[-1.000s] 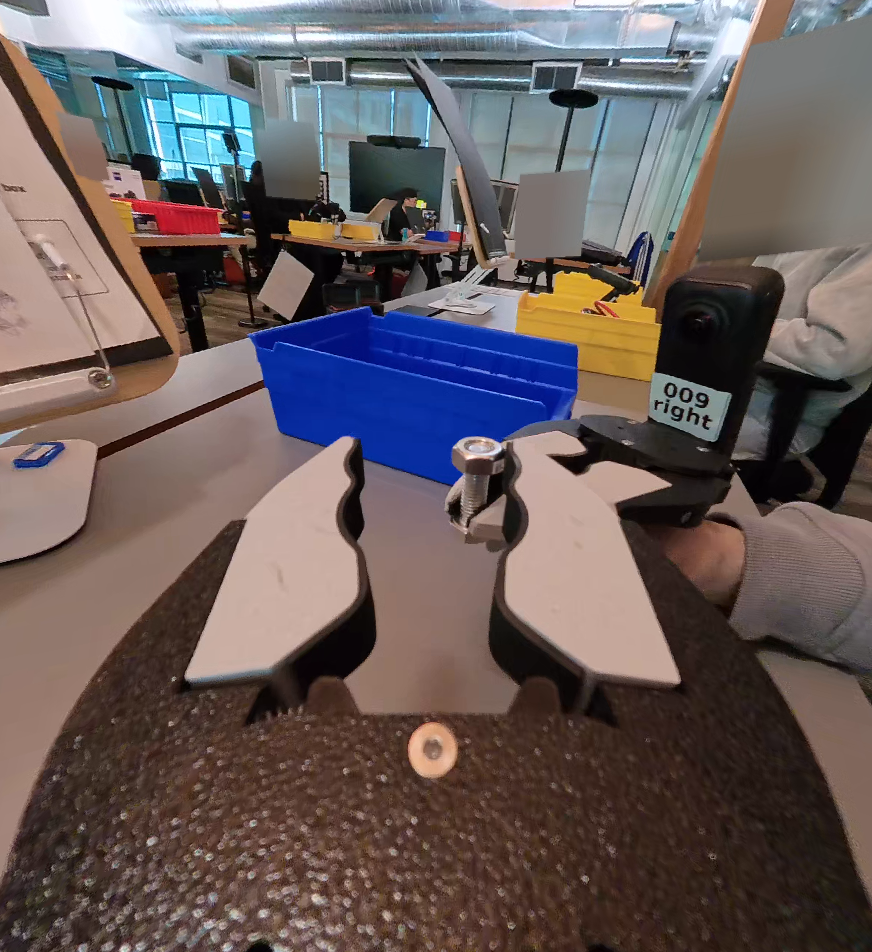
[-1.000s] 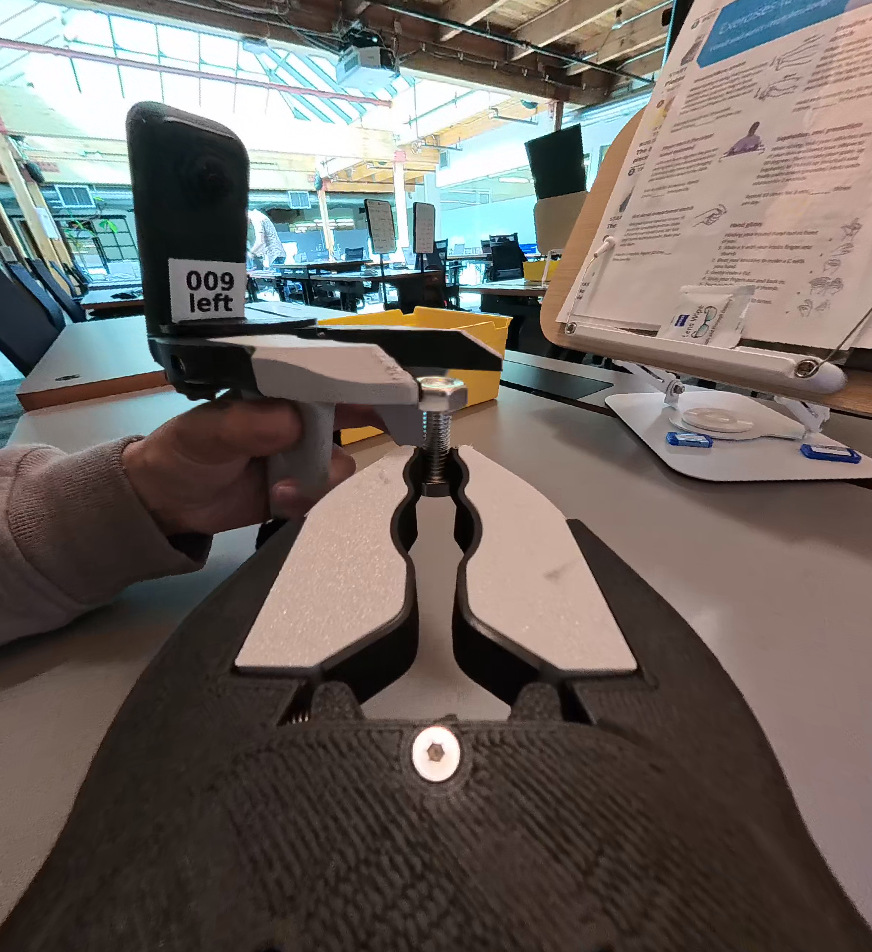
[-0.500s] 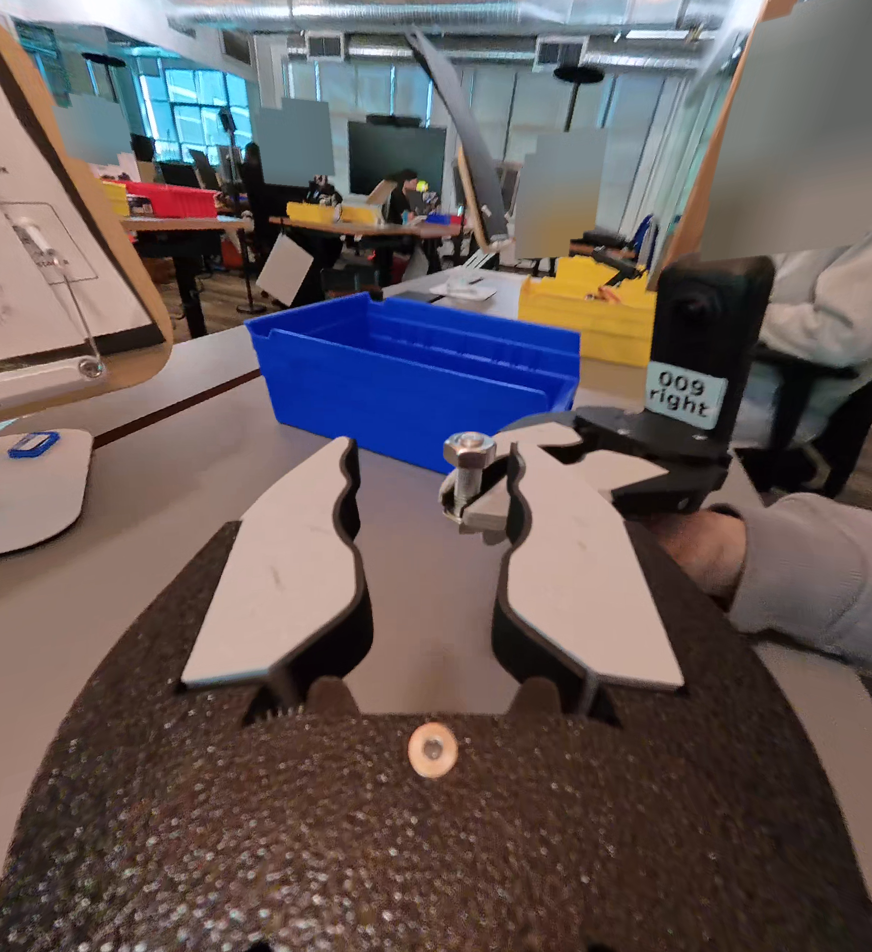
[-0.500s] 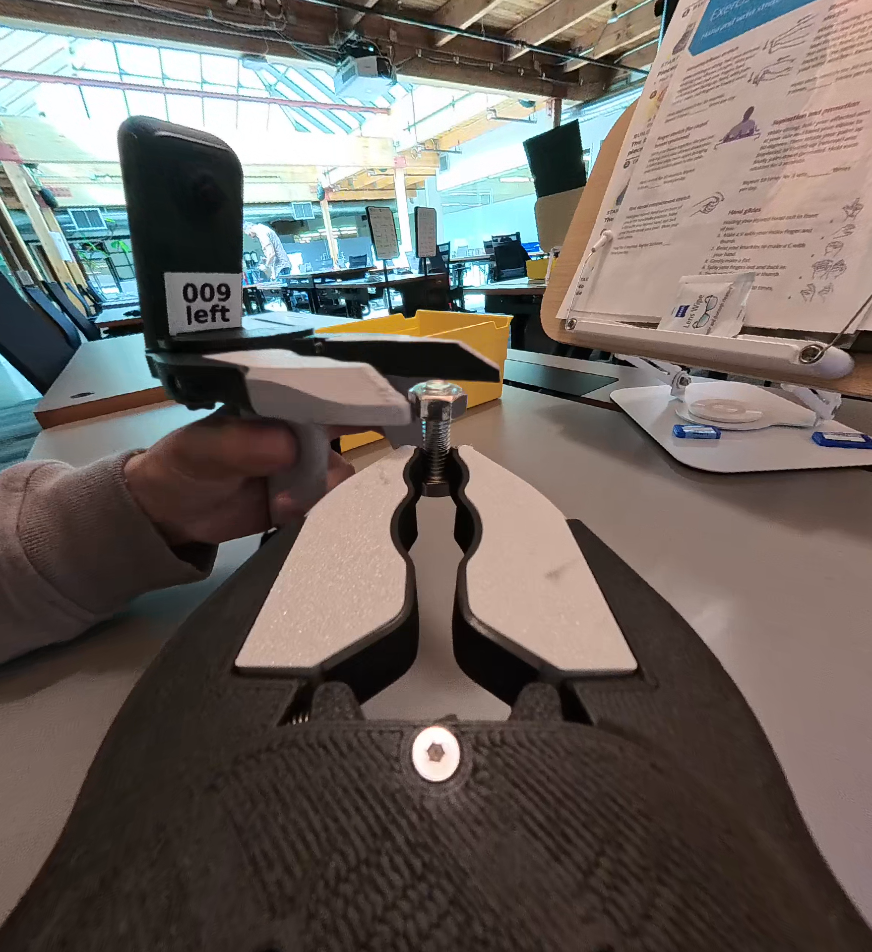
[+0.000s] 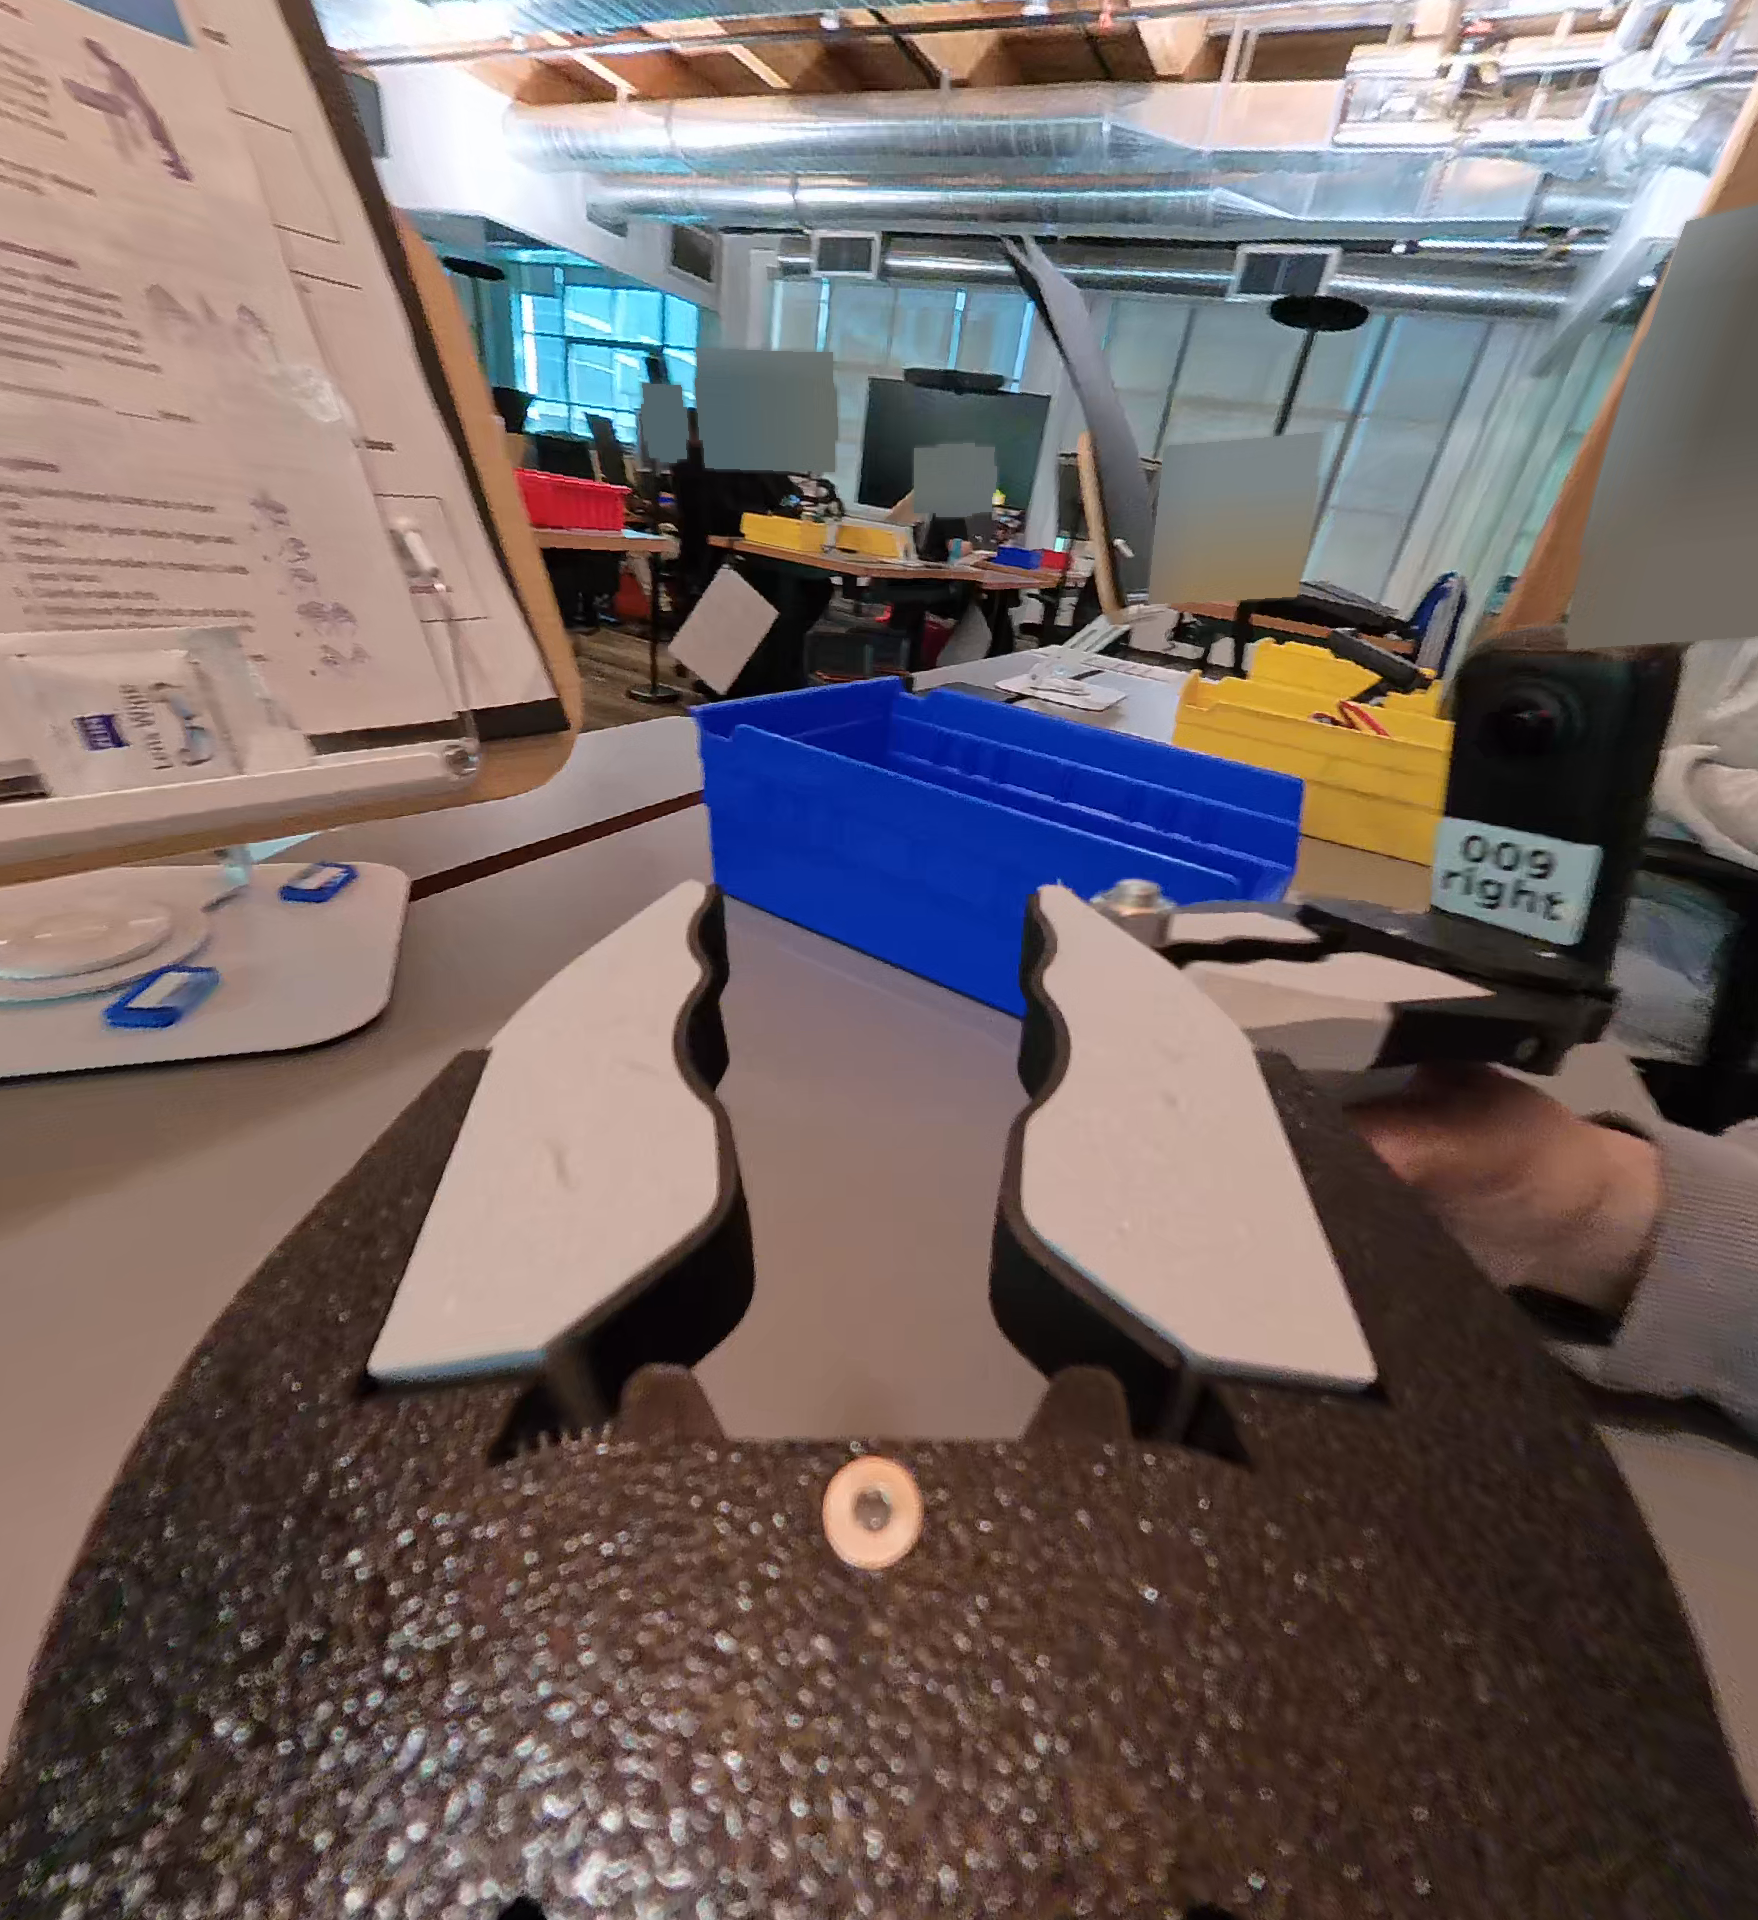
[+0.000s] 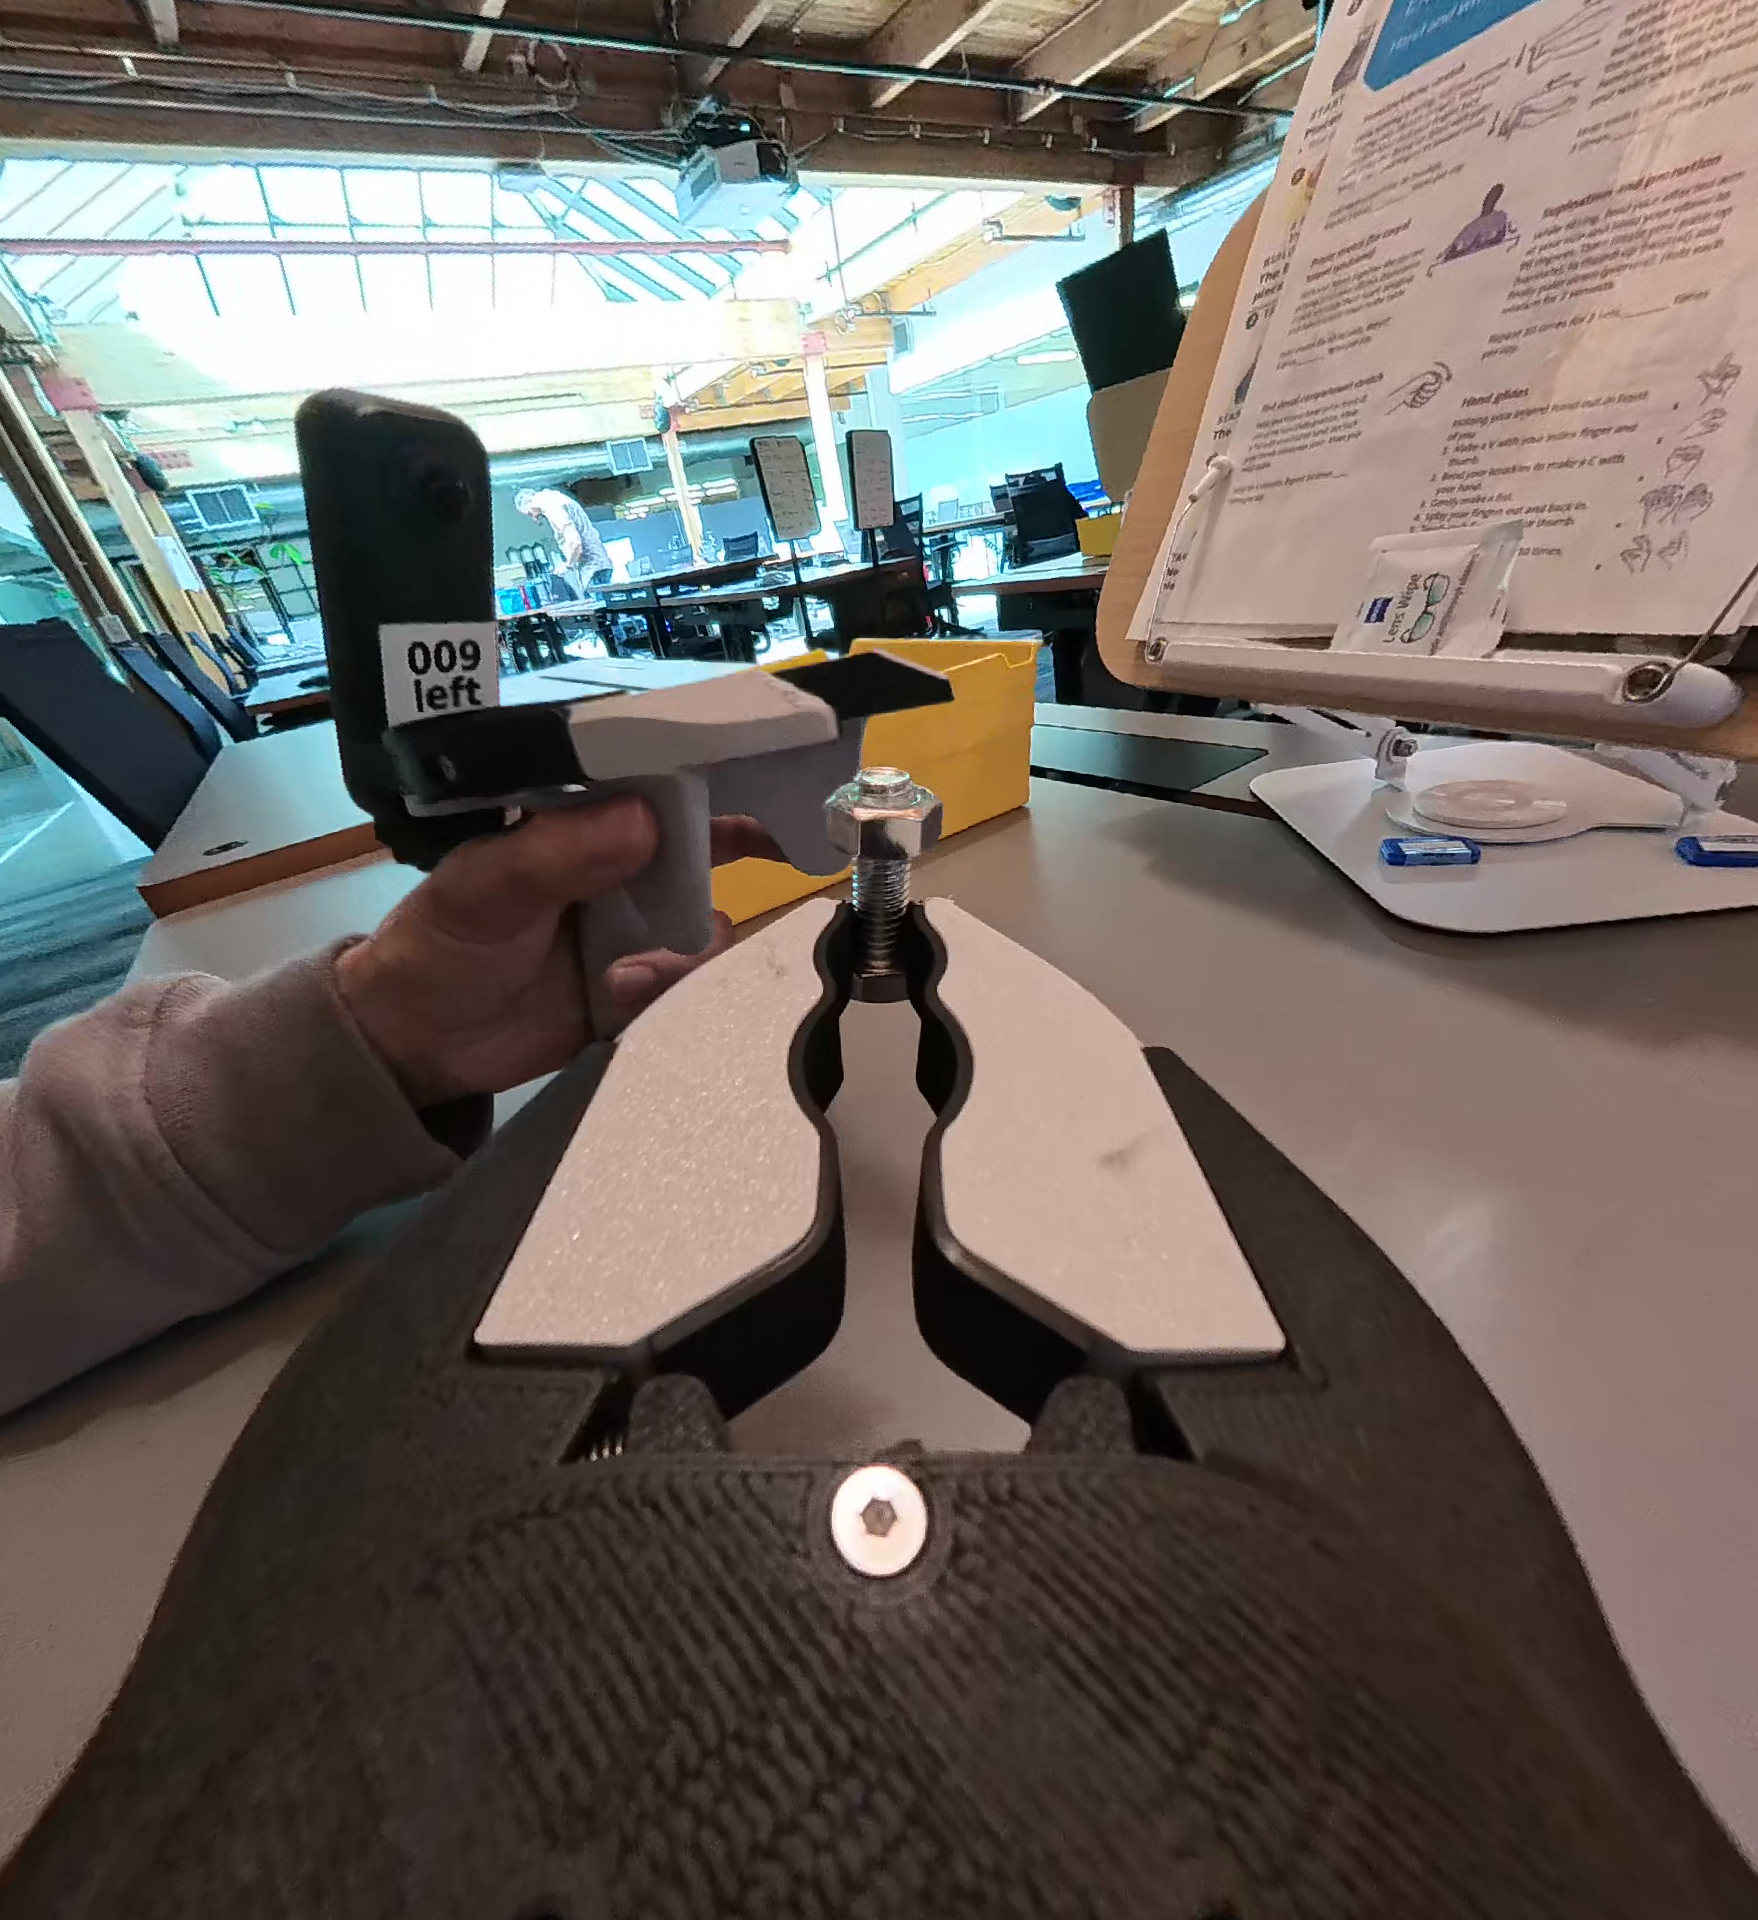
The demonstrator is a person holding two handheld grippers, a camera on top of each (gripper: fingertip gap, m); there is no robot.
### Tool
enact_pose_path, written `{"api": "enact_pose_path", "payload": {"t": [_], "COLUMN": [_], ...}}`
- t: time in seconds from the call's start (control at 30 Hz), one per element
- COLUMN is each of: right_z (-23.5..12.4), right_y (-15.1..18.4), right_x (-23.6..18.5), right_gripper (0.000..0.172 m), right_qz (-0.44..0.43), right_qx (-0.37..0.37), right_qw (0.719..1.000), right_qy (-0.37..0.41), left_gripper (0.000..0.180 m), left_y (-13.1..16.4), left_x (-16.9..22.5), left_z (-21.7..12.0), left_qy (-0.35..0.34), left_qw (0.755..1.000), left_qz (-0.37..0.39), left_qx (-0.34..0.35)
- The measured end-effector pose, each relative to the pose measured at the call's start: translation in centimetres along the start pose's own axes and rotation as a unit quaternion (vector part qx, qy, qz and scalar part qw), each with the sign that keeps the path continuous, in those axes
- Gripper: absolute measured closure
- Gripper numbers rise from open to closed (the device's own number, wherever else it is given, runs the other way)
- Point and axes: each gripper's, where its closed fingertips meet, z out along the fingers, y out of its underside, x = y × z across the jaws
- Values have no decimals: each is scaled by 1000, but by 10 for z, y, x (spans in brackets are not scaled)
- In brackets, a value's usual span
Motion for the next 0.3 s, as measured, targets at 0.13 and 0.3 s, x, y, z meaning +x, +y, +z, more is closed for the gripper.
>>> {"api": "enact_pose_path", "payload": {"t": [0.13, 0.3], "right_z": [-1, -39], "right_y": [-7, -41], "right_x": [-2, 15], "right_gripper": [163, 163], "right_qz": [43, 0], "right_qx": [-60, -150], "right_qw": [997, 987], "right_qy": [11, 55], "left_gripper": [128, 128], "left_y": [3, -1], "left_x": [-16, -9], "left_z": [-4, -3], "left_qy": [-34, -21], "left_qw": [999, 1000], "left_qz": [3, -8], "left_qx": [-7, -6]}}
